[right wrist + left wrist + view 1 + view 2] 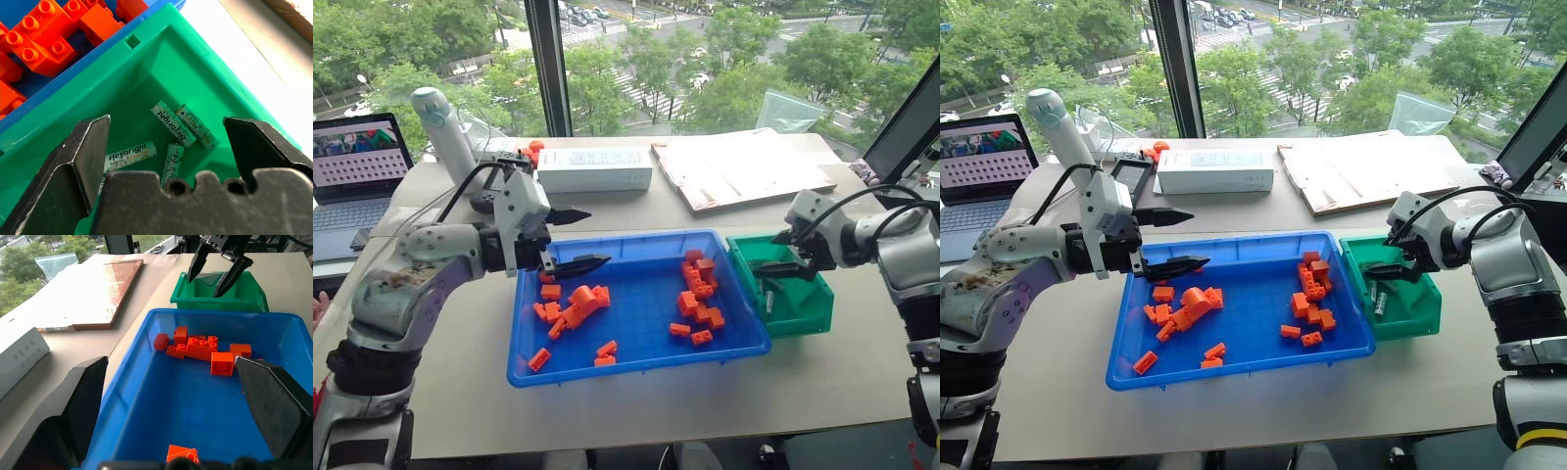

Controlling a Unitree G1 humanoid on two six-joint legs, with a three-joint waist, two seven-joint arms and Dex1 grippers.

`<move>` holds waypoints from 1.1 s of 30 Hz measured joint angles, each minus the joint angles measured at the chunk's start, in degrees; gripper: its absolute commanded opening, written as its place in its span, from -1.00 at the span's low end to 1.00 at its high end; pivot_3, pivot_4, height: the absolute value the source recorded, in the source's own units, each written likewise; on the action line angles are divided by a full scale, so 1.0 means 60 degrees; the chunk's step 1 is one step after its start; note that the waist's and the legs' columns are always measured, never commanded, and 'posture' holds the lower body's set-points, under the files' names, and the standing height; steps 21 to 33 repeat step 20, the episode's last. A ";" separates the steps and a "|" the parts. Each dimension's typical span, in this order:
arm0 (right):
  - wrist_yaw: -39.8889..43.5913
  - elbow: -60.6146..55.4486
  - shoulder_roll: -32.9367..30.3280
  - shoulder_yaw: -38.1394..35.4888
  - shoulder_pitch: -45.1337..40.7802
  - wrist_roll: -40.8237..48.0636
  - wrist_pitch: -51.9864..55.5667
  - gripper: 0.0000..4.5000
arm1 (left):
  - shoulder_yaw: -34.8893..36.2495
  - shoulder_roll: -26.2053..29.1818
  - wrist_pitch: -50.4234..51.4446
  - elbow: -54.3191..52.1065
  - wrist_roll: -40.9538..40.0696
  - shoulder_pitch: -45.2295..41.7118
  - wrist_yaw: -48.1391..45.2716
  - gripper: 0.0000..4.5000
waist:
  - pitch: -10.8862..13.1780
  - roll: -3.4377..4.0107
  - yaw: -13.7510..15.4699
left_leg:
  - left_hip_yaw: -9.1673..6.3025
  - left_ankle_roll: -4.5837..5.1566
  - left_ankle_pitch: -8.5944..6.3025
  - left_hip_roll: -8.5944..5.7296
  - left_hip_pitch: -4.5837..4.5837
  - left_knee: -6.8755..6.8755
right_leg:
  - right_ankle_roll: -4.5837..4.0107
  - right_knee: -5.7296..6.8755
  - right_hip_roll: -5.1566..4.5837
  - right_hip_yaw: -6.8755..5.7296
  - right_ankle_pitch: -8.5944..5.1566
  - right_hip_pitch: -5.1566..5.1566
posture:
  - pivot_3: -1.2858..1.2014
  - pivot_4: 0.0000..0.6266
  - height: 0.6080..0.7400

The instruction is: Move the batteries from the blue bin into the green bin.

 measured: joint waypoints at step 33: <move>-0.2263 -0.2909 0.1744 -0.3573 0.2689 0.3589 -0.0114 0.93 | 0.2896 -0.0642 0.0861 -0.0811 -0.0686 0.2793 0.2476 1.00 | 0.0001 -0.0003 0.0037 | -0.0016 -0.0062 -0.0049 0.0003 0.0058 0.0029 | 0.0006 -0.0011 -0.0005 -0.0019 0.0004 0.0096 | 0.03 -0.52 0.89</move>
